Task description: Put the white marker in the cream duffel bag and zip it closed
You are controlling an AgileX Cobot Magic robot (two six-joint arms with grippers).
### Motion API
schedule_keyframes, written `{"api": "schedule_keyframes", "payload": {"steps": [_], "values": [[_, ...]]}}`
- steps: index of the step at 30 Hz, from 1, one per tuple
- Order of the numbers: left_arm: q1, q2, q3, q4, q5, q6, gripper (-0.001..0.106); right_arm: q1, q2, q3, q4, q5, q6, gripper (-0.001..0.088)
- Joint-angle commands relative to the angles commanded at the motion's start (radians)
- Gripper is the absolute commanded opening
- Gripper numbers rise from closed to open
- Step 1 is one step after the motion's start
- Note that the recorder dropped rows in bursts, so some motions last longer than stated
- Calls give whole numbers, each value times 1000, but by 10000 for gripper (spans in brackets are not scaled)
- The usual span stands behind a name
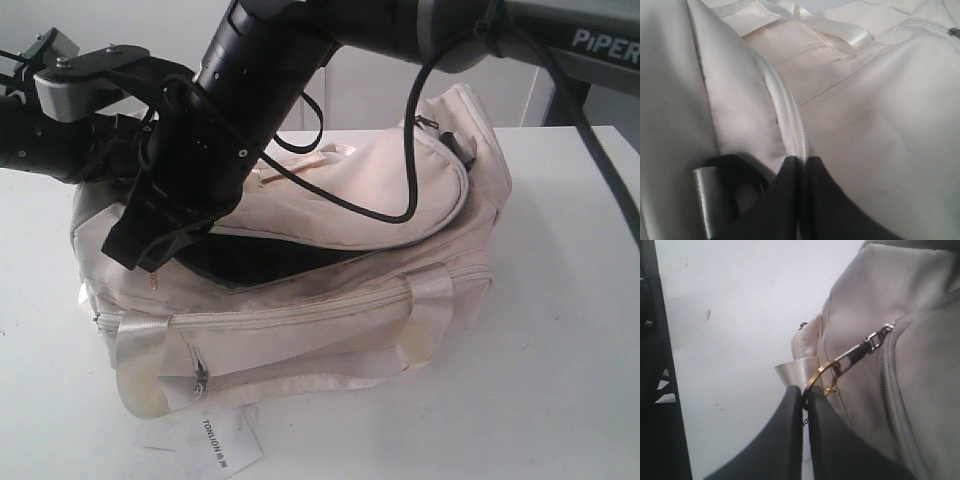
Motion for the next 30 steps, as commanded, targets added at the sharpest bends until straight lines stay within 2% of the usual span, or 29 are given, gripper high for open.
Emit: {"api": "schedule_keyframes", "payload": {"steps": [10,17,30], "values": [[0,0,0,0,0,0,0,0,-13,4,-29,0,78,0],[0,0,0,0,4,0,0,0,-32,69,-48,0,78,0],[0,0,0,2,4,0,0,0,-49,92,-74,0,78,0]]}}
